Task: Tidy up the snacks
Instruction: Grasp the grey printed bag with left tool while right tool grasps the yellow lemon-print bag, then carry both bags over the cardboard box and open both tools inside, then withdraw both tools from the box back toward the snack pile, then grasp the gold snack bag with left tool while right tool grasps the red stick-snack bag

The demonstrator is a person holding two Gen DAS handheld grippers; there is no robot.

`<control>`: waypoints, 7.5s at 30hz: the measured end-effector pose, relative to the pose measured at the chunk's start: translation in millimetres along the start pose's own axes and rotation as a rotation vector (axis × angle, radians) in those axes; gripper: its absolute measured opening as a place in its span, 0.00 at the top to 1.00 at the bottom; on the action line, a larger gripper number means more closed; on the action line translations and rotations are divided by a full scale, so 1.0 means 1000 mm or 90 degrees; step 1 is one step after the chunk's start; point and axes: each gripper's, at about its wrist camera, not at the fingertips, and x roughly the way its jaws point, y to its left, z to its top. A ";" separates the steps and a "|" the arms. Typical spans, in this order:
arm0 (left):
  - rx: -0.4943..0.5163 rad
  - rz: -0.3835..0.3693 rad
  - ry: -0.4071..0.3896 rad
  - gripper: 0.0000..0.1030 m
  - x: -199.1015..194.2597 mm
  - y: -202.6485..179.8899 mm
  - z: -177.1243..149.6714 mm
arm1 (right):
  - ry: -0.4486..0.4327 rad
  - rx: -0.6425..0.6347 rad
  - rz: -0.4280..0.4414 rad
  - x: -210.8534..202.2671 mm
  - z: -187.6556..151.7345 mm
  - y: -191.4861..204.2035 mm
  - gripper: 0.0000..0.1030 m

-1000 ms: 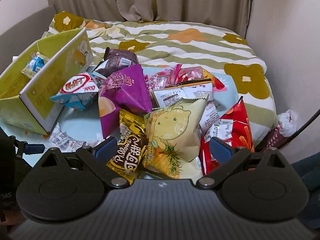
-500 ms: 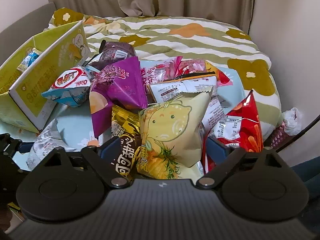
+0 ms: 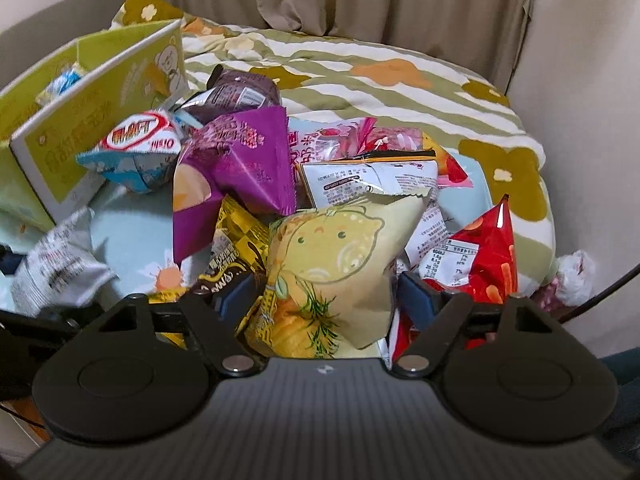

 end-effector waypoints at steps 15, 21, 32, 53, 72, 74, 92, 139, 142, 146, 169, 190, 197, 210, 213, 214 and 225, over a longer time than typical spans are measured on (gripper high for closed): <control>-0.025 0.004 -0.041 0.33 -0.039 0.009 -0.001 | 0.004 0.027 0.012 -0.013 0.004 -0.007 0.42; -0.031 -0.001 -0.072 0.33 -0.063 0.012 0.006 | -0.010 0.048 0.015 -0.031 0.008 -0.013 0.42; -0.055 0.018 -0.136 0.33 -0.101 0.044 0.026 | -0.051 0.087 0.021 -0.070 0.029 -0.016 0.42; -0.108 0.096 -0.184 0.32 -0.092 0.219 0.069 | -0.135 0.072 0.157 -0.080 0.163 0.131 0.42; -0.006 -0.035 -0.064 0.15 0.021 0.279 0.088 | -0.047 0.105 0.082 0.007 0.224 0.240 0.42; 0.001 -0.049 -0.066 0.05 0.024 0.279 0.085 | -0.039 0.106 0.067 0.011 0.222 0.241 0.42; -0.109 0.001 -0.071 0.03 -0.007 0.325 0.059 | 0.032 0.085 0.156 0.027 0.226 0.257 0.42; -0.108 -0.100 -0.235 0.02 -0.114 0.295 0.049 | -0.128 0.153 0.060 -0.120 0.177 0.192 0.00; -0.095 -0.121 -0.245 0.02 -0.122 0.275 0.051 | -0.136 0.168 0.023 -0.134 0.161 0.170 0.00; -0.067 -0.136 -0.253 0.03 -0.131 0.240 0.053 | -0.145 0.191 -0.013 -0.149 0.136 0.133 0.00; -0.044 -0.277 -0.074 0.03 -0.052 0.019 0.071 | -0.037 0.236 -0.056 -0.101 0.022 -0.054 0.00; -0.034 -0.337 0.053 0.30 0.036 -0.035 0.059 | 0.030 0.244 -0.022 -0.006 -0.012 -0.071 0.00; -0.024 -0.319 0.048 0.32 0.033 -0.040 0.055 | 0.044 0.217 -0.025 -0.001 -0.011 -0.068 0.00; -0.034 -0.280 0.032 0.33 0.010 -0.039 0.039 | 0.059 0.187 -0.026 0.011 -0.018 -0.069 0.00; -0.037 -0.274 0.023 0.33 0.004 -0.037 0.037 | 0.058 0.174 -0.024 0.013 -0.018 -0.066 0.00; -0.039 -0.272 0.021 0.33 0.002 -0.037 0.036 | 0.059 0.169 -0.023 0.014 -0.019 -0.066 0.00; -0.054 -0.257 -0.001 0.33 -0.022 -0.029 0.027 | 0.063 0.155 -0.030 0.005 -0.025 -0.064 0.23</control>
